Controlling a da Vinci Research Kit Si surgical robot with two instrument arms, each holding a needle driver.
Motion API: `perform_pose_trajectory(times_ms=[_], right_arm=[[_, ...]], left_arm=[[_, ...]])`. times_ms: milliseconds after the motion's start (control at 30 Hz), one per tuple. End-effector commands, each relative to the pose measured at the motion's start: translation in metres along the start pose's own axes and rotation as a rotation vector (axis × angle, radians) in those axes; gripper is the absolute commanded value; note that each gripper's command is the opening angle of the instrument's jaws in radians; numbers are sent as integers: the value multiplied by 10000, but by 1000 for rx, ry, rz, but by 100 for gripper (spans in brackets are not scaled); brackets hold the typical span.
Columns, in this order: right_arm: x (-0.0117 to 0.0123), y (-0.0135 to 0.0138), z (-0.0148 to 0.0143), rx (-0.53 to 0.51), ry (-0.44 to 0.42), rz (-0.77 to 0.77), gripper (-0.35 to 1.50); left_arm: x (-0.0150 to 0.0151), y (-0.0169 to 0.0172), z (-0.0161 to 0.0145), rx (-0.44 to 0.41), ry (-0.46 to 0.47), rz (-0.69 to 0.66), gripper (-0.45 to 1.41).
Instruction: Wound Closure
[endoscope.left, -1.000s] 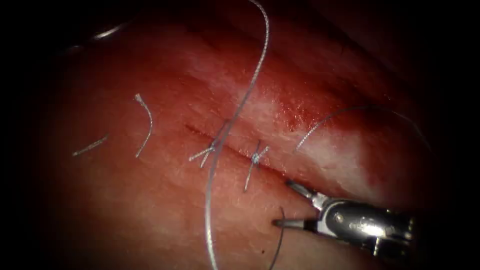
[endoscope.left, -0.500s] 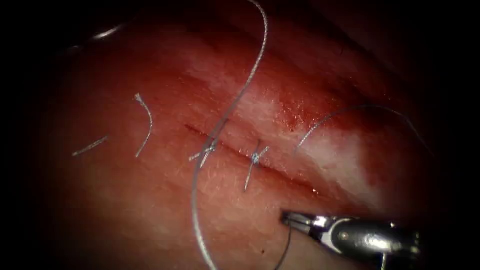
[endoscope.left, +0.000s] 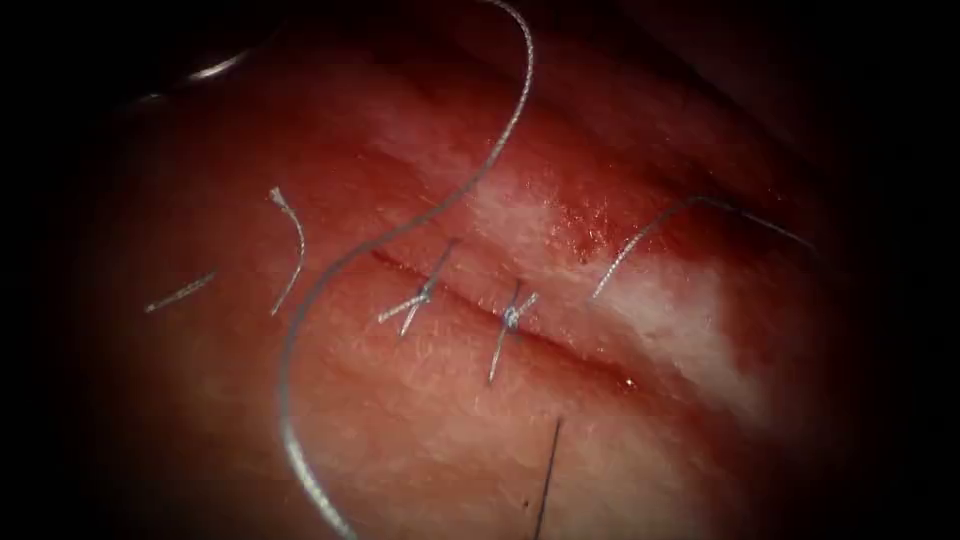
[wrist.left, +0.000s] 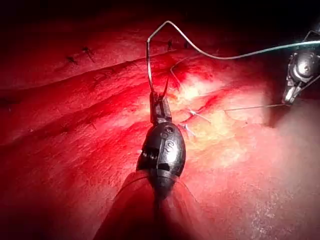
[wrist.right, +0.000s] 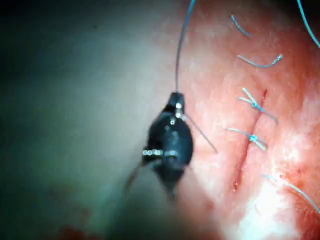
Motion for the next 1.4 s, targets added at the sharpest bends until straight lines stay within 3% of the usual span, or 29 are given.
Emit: perform_pose_trajectory(times_ms=[33, 367, 500, 533, 567, 600, 667, 867, 1000, 1200, 1400], right_arm=[[8, -20, 8, 17, 8, 1, -35], [74, -84, 7, 92, 41, 3, -35], [85, -85, 9, 78, 39, 3, -35], [87, -81, 10, 52, 31, 8, 21], [87, -76, 9, 30, 21, 11, 59], [85, -70, 8, 9, 15, 14, 83], [75, -54, 3, -20, 5, 19, 100], [22, 6, -15, -88, -30, 24, 103], [-15, 44, -12, -127, -47, 15, 105], [-66, 71, 6, -163, -53, -9, 103], [-98, 88, 23, -183, -60, -27, 101]], left_arm=[[-6, 4, 5, -2, 0, -1, -45], [-6, 4, 5, -2, 0, -1, -45], [-6, 4, 5, -2, 0, -1, -45], [-6, 4, 5, -2, 0, -1, -45], [-6, 4, 5, -2, 0, -1, -45], [-6, 4, 5, -2, 0, -1, -45], [-6, 4, 4, -4, 1, -1, -45], [-6, 4, 4, -4, 1, -1, -45], [-6, 5, 5, -4, 1, -1, -45], [-7, 7, 6, -6, -1, 1, -45], [-7, 7, 7, -7, 0, 2, -45]])
